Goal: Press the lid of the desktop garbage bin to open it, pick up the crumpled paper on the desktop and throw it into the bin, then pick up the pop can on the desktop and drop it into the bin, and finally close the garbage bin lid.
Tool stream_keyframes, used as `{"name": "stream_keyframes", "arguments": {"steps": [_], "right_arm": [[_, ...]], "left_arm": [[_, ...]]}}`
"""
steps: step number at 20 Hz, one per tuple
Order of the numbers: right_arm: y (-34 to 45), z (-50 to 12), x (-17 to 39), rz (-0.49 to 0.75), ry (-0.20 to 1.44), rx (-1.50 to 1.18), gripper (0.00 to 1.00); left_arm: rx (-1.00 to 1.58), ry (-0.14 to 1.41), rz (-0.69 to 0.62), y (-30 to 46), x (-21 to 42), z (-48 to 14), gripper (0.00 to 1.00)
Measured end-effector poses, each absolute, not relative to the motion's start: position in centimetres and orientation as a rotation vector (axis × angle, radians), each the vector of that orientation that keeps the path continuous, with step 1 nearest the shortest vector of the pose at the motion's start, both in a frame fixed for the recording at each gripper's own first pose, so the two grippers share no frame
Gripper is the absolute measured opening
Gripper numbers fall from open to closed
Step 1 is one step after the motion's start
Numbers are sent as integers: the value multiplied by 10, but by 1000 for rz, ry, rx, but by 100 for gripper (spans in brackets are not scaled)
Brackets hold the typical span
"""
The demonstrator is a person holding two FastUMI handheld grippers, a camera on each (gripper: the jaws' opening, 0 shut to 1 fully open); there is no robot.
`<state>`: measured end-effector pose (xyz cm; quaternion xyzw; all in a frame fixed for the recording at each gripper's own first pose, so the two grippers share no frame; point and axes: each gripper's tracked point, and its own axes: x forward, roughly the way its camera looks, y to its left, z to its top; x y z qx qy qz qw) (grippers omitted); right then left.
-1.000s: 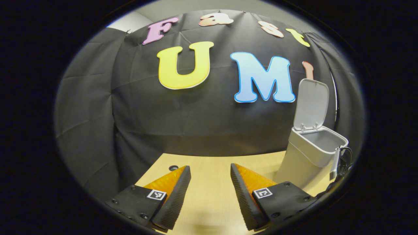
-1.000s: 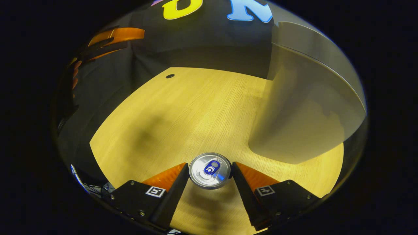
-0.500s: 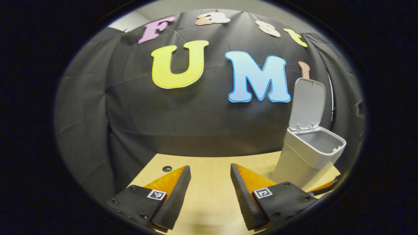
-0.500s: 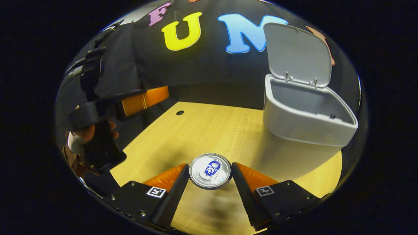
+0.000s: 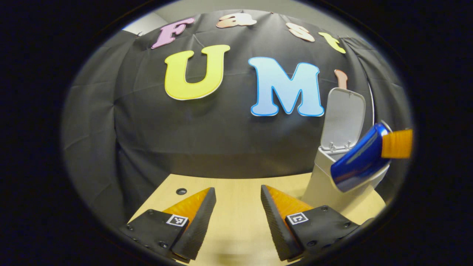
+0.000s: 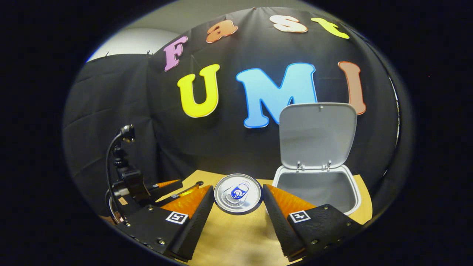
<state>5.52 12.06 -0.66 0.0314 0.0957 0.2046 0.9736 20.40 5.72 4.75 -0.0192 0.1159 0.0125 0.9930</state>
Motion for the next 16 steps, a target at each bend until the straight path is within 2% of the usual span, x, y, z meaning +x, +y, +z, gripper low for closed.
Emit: {"name": "stream_keyframes", "arguments": {"steps": [3,7,16], "right_arm": [[75,1,80,318,156,76,84],[23,-16,103,216,185,82,84],[-8,-88,140,148,338,69,85]], "left_arm": [[-33,234,22,53,206,49,82],[-38,247,31,55,209,44,82],[-20,266,51,57,222,35,82]]}}
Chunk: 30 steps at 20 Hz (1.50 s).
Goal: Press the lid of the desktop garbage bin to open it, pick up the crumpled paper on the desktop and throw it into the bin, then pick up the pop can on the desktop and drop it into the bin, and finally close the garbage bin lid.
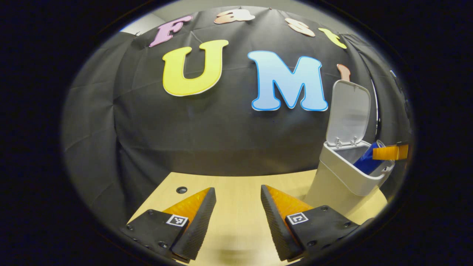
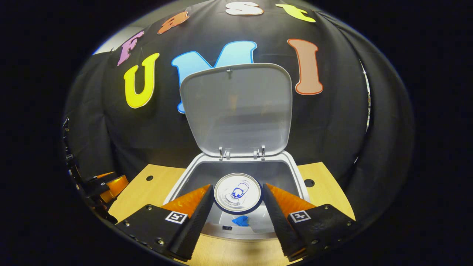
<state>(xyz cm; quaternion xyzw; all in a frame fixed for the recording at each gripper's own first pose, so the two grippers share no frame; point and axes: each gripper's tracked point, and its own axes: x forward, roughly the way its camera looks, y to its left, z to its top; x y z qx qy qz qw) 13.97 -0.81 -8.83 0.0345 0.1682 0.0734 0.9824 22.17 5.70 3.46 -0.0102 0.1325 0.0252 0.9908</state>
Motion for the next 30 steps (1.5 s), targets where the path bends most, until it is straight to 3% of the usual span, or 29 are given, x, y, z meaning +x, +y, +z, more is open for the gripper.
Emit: {"name": "stream_keyframes", "arguments": {"steps": [11,22,26,30], "right_arm": [[-3,-39,146,149,238,73,87],[3,115,186,156,-48,-3,87],[-8,116,226,104,-19,-8,87],[-9,111,224,115,-2,20,87]], "left_arm": [[-17,279,20,45,233,29,82],[-28,268,17,46,233,39,83],[-47,273,40,55,225,38,83],[-46,272,64,65,218,39,83]]}}
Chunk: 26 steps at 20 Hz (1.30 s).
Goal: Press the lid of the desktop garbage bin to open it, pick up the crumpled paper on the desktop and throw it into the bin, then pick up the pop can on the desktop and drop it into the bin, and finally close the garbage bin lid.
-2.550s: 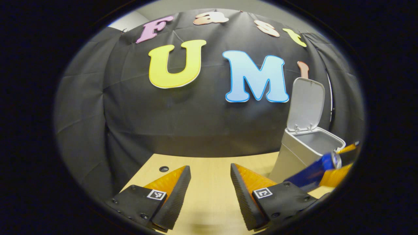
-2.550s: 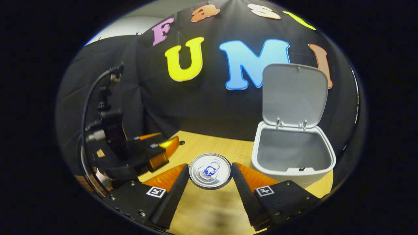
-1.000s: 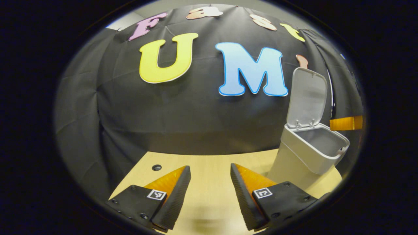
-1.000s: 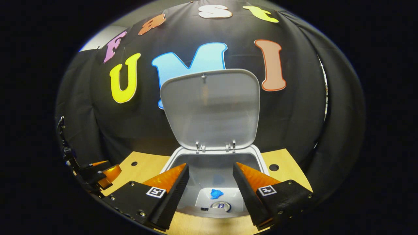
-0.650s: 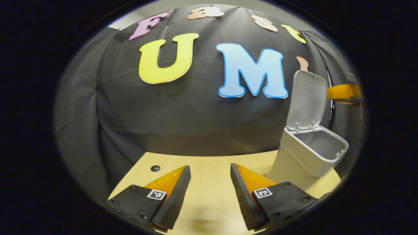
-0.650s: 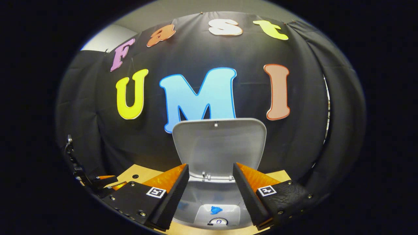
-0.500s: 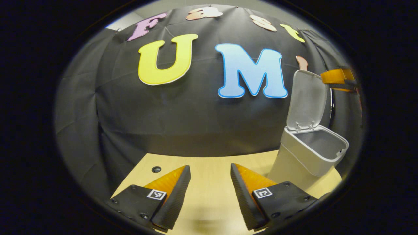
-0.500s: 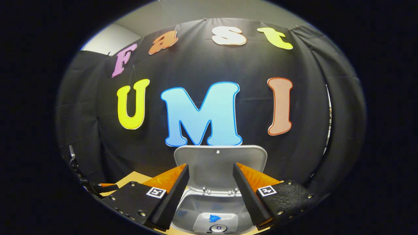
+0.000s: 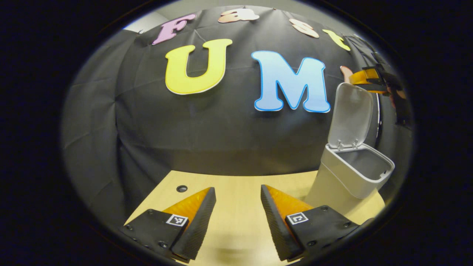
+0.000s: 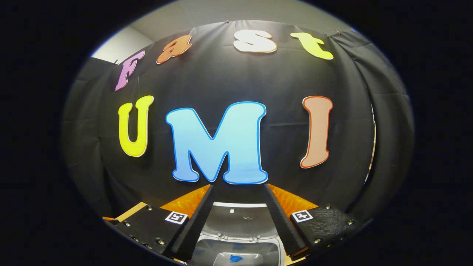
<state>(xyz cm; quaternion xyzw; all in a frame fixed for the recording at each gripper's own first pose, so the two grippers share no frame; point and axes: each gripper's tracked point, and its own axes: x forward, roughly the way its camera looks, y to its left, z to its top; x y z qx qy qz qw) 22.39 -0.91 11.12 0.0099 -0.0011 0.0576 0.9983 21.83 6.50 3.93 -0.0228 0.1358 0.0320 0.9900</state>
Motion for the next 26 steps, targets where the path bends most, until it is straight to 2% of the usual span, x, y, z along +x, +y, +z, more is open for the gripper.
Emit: {"name": "stream_keyframes", "arguments": {"steps": [7,10,16,21,26], "right_arm": [[-6,82,167,116,35,16,87],[-4,34,138,123,112,28,87],[-2,-47,129,118,231,28,87],[-2,-76,126,107,277,3,86],[-1,-79,126,94,228,-3,86]], "left_arm": [[-46,253,54,55,215,46,82],[-50,243,38,48,211,49,83],[-56,234,41,49,201,54,80],[-68,237,50,51,195,53,82],[-81,243,52,52,190,50,82]]}}
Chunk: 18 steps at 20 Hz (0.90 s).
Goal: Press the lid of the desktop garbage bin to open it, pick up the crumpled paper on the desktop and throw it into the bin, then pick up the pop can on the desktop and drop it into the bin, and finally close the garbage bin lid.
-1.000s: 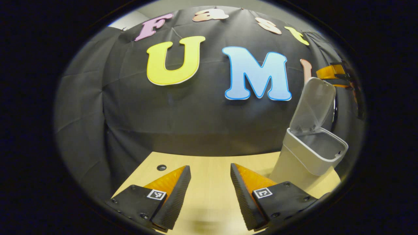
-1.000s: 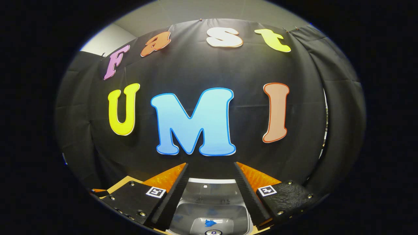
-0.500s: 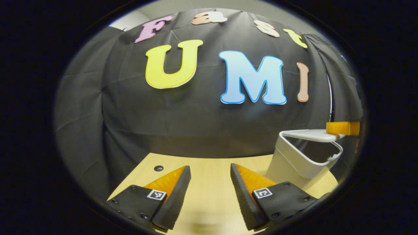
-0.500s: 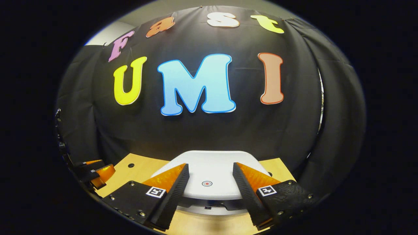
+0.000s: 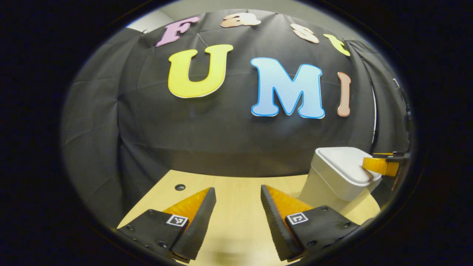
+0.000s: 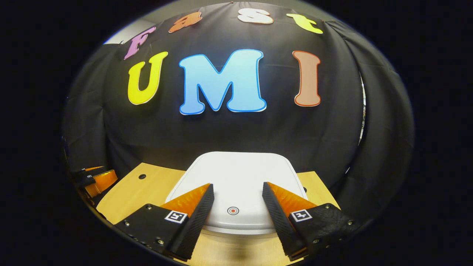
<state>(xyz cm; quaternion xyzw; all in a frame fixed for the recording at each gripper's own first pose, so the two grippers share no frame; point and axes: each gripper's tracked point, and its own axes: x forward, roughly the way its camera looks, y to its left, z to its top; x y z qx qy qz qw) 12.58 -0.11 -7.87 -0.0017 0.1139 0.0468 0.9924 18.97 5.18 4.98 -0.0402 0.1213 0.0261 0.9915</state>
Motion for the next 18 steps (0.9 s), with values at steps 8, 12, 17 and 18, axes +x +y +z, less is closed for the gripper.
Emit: {"name": "stream_keyframes", "arguments": {"steps": [8,12,17,18], "right_arm": [[0,-86,121,87,133,-17,88],[-1,-79,120,108,115,48,86],[-2,-49,96,102,82,79,87],[-1,-39,88,104,58,61,87]], "left_arm": [[-82,240,70,59,173,49,80],[-58,216,73,62,166,62,81],[-66,190,77,62,158,78,81],[-68,185,68,58,156,81,81]]}}
